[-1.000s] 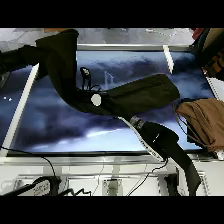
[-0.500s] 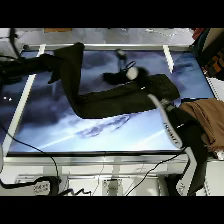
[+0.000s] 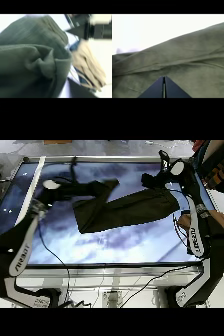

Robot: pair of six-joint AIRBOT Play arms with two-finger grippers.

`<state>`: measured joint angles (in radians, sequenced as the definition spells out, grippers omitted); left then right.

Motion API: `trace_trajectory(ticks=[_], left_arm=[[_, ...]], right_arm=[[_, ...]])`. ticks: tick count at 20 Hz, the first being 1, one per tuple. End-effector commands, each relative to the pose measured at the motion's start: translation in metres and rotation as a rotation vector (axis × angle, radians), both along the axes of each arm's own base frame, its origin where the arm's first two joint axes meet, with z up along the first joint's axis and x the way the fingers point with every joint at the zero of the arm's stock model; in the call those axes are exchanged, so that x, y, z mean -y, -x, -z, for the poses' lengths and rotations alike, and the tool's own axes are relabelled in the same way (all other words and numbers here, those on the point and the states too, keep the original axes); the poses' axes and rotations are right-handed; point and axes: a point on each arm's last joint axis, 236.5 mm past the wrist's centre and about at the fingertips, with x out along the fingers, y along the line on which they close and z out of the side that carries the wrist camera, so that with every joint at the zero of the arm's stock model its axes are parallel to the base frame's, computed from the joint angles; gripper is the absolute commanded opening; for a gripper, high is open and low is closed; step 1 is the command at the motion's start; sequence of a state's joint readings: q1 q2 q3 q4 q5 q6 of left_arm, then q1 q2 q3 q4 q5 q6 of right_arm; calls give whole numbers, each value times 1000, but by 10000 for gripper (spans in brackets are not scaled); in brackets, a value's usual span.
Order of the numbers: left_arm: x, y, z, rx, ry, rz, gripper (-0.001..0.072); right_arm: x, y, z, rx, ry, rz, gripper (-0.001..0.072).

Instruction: Fold the clothes and pants, and hang the long-sleeved shirts on hangers.

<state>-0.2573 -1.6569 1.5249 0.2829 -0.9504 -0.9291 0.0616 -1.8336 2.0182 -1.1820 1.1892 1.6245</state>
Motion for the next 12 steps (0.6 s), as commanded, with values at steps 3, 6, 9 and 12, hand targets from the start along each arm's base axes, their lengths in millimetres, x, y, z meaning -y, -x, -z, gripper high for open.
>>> trace_trajectory(ticks=[3, 6, 9, 12], left_arm=[[40, 50, 13, -59, -3, 188, 690], [-22, 17, 11, -31, -55, 88, 684], [-124, -14, 46, -140, -198, -87, 631], [-214, -10, 93, -296, -276, -214, 600]], right_arm=[[14, 10, -3, -27, 19, -13, 47], [14, 10, -3, -26, 19, -12, 47], [14, 10, -3, -26, 20, -12, 47], [15, 9, -3, -14, 30, -25, 47]])
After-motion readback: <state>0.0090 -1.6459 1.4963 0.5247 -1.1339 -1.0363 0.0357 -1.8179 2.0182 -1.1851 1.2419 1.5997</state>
